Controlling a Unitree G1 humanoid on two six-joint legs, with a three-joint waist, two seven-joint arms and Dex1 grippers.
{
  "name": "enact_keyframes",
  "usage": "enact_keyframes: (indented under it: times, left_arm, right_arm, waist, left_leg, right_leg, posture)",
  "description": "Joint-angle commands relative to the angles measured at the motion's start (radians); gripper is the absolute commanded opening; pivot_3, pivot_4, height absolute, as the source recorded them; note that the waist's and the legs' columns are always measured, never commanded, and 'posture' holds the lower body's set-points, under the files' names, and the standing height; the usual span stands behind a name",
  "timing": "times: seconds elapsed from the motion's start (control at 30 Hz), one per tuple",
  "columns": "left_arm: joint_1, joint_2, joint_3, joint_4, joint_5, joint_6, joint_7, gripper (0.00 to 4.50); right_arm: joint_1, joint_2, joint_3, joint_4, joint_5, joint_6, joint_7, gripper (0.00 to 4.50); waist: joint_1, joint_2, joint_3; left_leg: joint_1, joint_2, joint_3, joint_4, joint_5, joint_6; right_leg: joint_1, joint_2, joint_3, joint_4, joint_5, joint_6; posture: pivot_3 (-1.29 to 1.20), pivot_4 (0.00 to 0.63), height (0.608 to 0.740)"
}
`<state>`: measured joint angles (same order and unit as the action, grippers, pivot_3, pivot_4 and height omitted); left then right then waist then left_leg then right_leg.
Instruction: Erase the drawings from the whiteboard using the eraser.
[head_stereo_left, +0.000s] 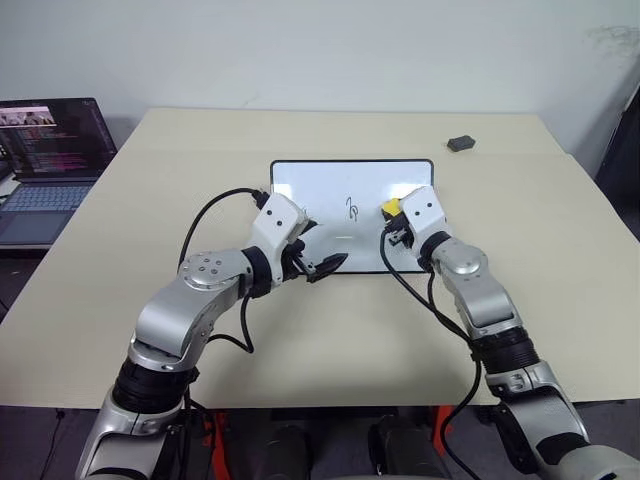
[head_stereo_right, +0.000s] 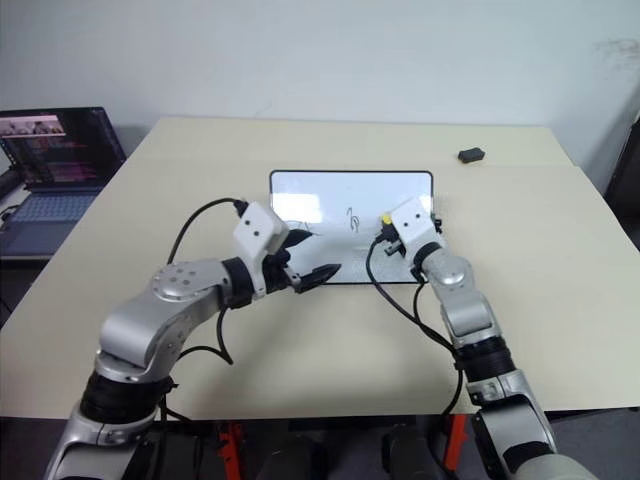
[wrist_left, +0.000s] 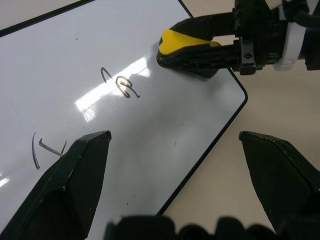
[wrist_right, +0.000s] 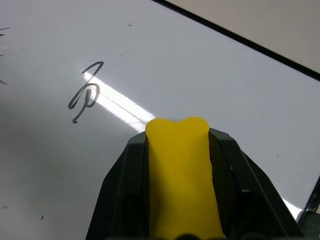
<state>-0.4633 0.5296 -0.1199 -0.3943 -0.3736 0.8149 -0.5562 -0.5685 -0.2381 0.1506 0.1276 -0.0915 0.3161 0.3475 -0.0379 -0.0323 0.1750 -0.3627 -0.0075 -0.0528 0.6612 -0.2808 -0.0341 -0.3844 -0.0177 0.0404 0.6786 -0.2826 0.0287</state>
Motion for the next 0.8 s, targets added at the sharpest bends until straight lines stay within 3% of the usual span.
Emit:
enact_keyframes:
  times: [0.03,0.27,0.43,0.8]
  left_arm:
    - [-0.010,-0.002,0.010,-0.030,0.005,-0.010,0.004,4.50]
    - [0.000,-0.005,0.010,-0.041,0.003,-0.006,0.007,4.50]
    - [0.005,-0.008,0.005,-0.044,0.003,-0.008,0.004,4.50]
    - [0.005,-0.010,0.006,-0.039,0.003,-0.010,0.002,4.50]
  right_arm:
    - [0.011,-0.005,0.003,-0.056,0.014,0.041,0.026,1.27]
    - [-0.034,-0.012,-0.075,-0.126,-0.006,0.010,-0.065,1.26]
    - [-0.039,-0.037,-0.094,-0.078,-0.033,0.004,-0.119,1.26]
    - [0.102,-0.064,-0.015,-0.130,-0.031,0.142,-0.026,1.26]
  waist:
    - [-0.001,0.000,0.000]
    - [0.001,0.002,0.003]
    - [0.007,0.002,0.003]
    - [0.004,0.001,0.002]
  left_leg:
    - [-0.001,0.000,0.000,0.000,0.000,0.000]
    - [-0.007,0.000,-0.001,-0.002,0.000,0.000]
    - [-0.023,0.000,0.000,0.000,0.000,-0.001]
    - [-0.019,0.000,0.000,0.000,0.000,-0.001]
  right_leg:
    - [-0.001,0.000,0.000,0.000,0.000,0.000]
    - [-0.006,0.000,-0.001,-0.001,0.000,-0.001]
    - [-0.023,-0.001,0.000,0.000,0.001,-0.001]
    - [-0.019,-0.001,0.000,0.001,0.001,-0.001]
  posture:
    - [0.00,0.150,0.740]
    - [0.00,0.150,0.740]
    - [0.00,0.150,0.740]
    - [0.00,0.150,0.740]
